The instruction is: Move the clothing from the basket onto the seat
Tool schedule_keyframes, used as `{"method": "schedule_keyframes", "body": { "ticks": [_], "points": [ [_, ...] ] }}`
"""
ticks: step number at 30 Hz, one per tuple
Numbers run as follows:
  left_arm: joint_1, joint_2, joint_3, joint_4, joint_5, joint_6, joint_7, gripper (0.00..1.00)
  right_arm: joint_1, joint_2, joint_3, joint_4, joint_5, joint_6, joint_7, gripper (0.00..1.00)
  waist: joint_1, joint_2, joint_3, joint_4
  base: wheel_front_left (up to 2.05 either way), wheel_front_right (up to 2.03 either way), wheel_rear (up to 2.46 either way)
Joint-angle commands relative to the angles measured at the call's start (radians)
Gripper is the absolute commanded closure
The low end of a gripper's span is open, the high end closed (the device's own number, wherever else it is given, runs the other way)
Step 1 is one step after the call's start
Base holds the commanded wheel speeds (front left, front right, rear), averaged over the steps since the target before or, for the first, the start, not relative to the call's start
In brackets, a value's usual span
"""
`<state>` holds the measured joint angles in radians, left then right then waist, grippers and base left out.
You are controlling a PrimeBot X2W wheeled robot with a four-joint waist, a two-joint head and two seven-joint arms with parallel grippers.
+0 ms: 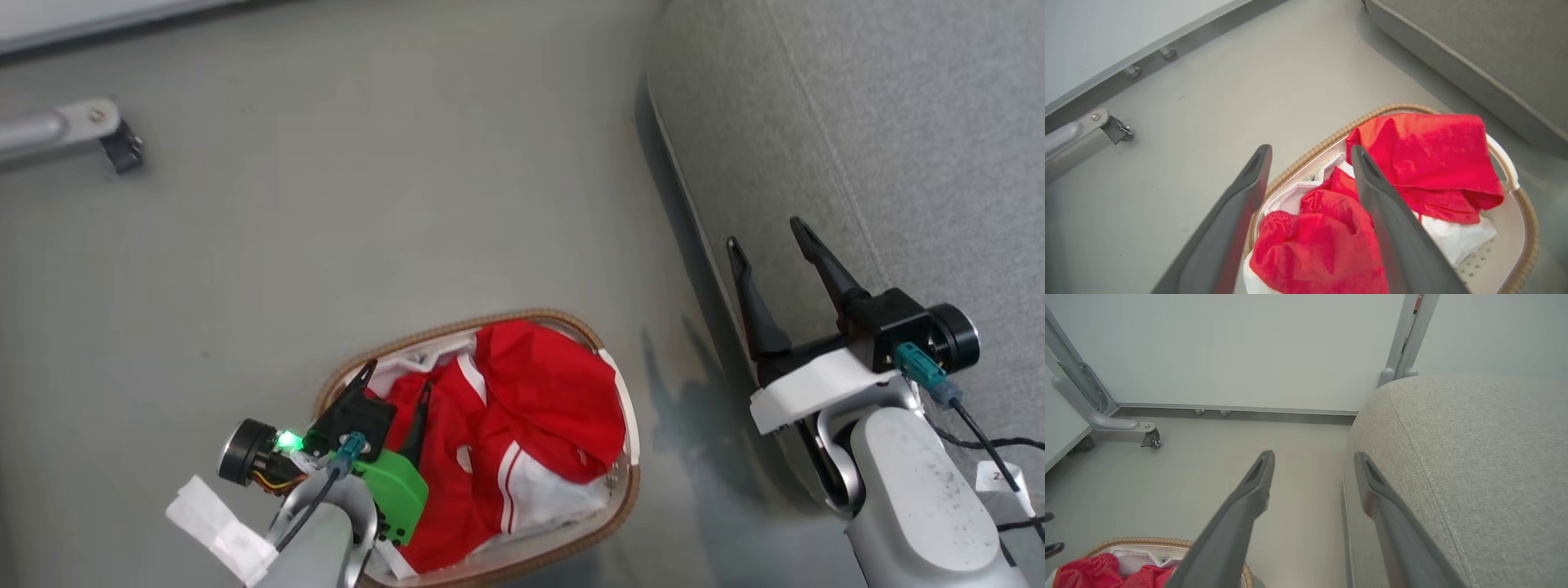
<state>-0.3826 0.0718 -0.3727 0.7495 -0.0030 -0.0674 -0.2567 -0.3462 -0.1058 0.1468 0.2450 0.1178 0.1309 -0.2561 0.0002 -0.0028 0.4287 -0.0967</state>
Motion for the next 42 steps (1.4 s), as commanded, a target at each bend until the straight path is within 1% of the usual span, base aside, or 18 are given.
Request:
{"method": "schedule_keyframes", "body": {
  "ticks": [1, 4, 8, 12, 15, 17, 19, 23, 24, 25, 30, 36, 40, 42],
  "points": [
    [-0.050, 0.002, -0.003, 0.035, 0.015, 0.004, -0.009, 0.00, -0.027, 0.004, 0.006, -0.003, -0.022, 0.000, -0.010, 0.00, -0.0002, 0.0027, 0.163, -0.082, 0.00, 0.00, 0.00],
    [-0.098, -0.001, -0.018, 0.124, 0.022, -0.001, -0.009, 0.00, -0.045, 0.007, 0.018, -0.009, -0.025, 0.000, -0.010, 0.00, -0.0002, 0.0028, 0.220, -0.104, 0.00, 0.00, 0.00],
    [-0.153, -0.005, -0.035, 0.207, 0.019, -0.010, -0.008, 0.00, -0.059, 0.010, 0.018, -0.015, -0.022, 0.000, -0.010, 0.00, -0.0002, 0.0028, 0.270, -0.120, 0.00, 0.00, 0.00],
    [-0.198, -0.006, -0.049, 0.324, 0.013, -0.014, -0.008, 0.00, -0.062, 0.015, 0.012, -0.020, -0.023, 0.000, -0.010, 0.00, -0.0002, 0.0028, 0.310, -0.132, 0.00, 0.00, 0.00],
    [-0.239, -0.012, -0.060, 0.432, 0.014, 0.000, 0.007, 0.00, -0.074, 0.020, 0.015, -0.025, -0.024, 0.000, -0.010, 0.00, -0.0002, 0.0028, 0.336, -0.143, 0.00, 0.00, 0.00],
    [-0.265, -0.014, -0.070, 0.474, 0.023, 0.020, 0.022, 0.00, -0.080, 0.022, 0.016, -0.030, -0.026, 0.000, -0.010, 0.00, -0.0002, 0.0028, 0.351, -0.149, 0.00, 0.00, 0.00],
    [-0.281, -0.015, -0.074, 0.499, 0.022, 0.031, 0.039, 0.00, -0.082, 0.026, 0.018, -0.035, -0.028, 0.000, -0.010, 0.00, -0.0002, 0.0028, 0.363, -0.155, 0.00, 0.00, 0.00],
    [-0.306, -0.016, -0.080, 0.520, 0.011, 0.033, 0.062, 0.00, -0.092, 0.033, 0.016, -0.038, -0.026, 0.000, -0.010, 0.00, -0.0002, 0.0028, 0.375, -0.163, 0.00, 0.00, 0.00],
    [-0.311, -0.016, -0.082, 0.524, 0.010, 0.027, 0.068, 0.17, -0.093, 0.034, 0.016, -0.037, -0.026, 0.000, -0.010, 0.00, -0.0002, 0.0028, 0.374, -0.164, 0.00, 0.00, 0.00],
    [-0.317, -0.017, -0.083, 0.526, 0.005, 0.024, 0.065, 1.00, -0.093, 0.036, 0.016, -0.035, -0.027, 0.000, -0.010, 0.00, -0.0002, 0.0028, 0.372, -0.164, 0.00, 0.00, 0.00],
    [-0.309, -0.018, -0.076, 0.531, -0.020, 0.036, 0.031, 1.00, -0.083, 0.040, 0.020, -0.016, -0.023, 0.000, -0.010, 0.00, -0.0002, 0.0028, 0.327, -0.158, 0.00, 0.00, 0.00],
    [-0.248, -0.020, -0.066, 0.493, -0.051, 0.048, -0.008, 1.00, -0.055, 0.039, 0.033, 0.009, -0.019, -0.001, -0.009, 0.00, -0.0002, 0.0028, 0.204, -0.137, 0.00, 0.00, 0.00],
    [-0.173, -0.020, -0.065, 0.346, -0.070, 0.056, -0.009, 1.00, -0.029, 0.033, 0.043, 0.024, -0.016, -0.001, -0.009, 0.00, -0.0002, 0.0028, 0.100, -0.109, 0.00, 0.00, 0.00],
    [-0.130, -0.020, -0.063, 0.283, -0.078, 0.053, -0.009, 1.00, -0.010, 0.033, 0.046, 0.033, -0.012, -0.001, -0.009, 0.00, -0.0002, 0.0028, 0.050, -0.093, 0.00, 0.00, 0.00]
  ]
}}
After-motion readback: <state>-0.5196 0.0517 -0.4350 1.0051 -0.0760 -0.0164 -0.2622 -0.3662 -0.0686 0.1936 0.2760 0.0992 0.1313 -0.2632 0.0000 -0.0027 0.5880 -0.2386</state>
